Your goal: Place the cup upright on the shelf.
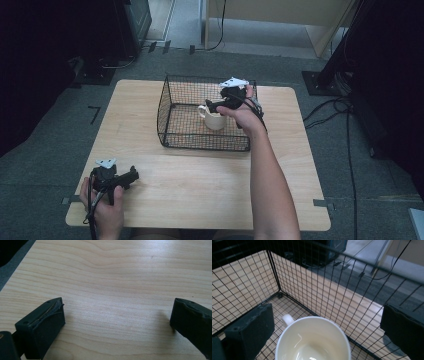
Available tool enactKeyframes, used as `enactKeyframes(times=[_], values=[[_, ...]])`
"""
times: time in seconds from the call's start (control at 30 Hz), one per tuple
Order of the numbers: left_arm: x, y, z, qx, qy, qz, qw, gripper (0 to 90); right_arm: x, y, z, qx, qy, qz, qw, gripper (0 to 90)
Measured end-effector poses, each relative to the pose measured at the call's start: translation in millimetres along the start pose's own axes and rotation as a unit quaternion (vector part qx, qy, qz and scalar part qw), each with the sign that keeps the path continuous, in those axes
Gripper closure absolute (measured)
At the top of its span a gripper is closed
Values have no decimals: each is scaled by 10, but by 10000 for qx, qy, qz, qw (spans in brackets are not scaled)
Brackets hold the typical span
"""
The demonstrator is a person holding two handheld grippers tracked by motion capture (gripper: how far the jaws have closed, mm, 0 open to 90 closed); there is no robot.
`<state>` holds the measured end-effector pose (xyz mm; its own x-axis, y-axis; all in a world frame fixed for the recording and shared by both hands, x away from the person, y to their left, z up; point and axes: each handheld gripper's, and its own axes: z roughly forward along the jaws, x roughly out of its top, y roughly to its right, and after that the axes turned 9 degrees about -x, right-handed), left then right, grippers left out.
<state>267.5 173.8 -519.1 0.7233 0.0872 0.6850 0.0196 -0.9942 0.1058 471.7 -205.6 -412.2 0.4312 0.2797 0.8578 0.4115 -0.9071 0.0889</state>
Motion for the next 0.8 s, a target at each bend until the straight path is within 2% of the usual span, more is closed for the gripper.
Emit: enactKeyframes(times=[0.17,0.2,0.43,0.5,0.67,0.8], values=[[0,0,0,1,2,1,10000,0,59,22,-144,7,118,-77,9999,0],[0,0,0,2,1,2,10000,0,77,21,-222,16,156,-138,9998,0],[0,0,0,1,-2,4,10000,0,101,9,-424,97,329,-69,9994,0],[0,0,0,1,-2,5,10000,0,70,8,-531,118,373,-80,9992,0],[0,1,1,1,7,-5,10000,0,-14,25,-646,157,446,-33,9989,0],[-1,1,2,-3,12,-4,10000,0,-127,76,-742,71,368,-15,9993,0]])
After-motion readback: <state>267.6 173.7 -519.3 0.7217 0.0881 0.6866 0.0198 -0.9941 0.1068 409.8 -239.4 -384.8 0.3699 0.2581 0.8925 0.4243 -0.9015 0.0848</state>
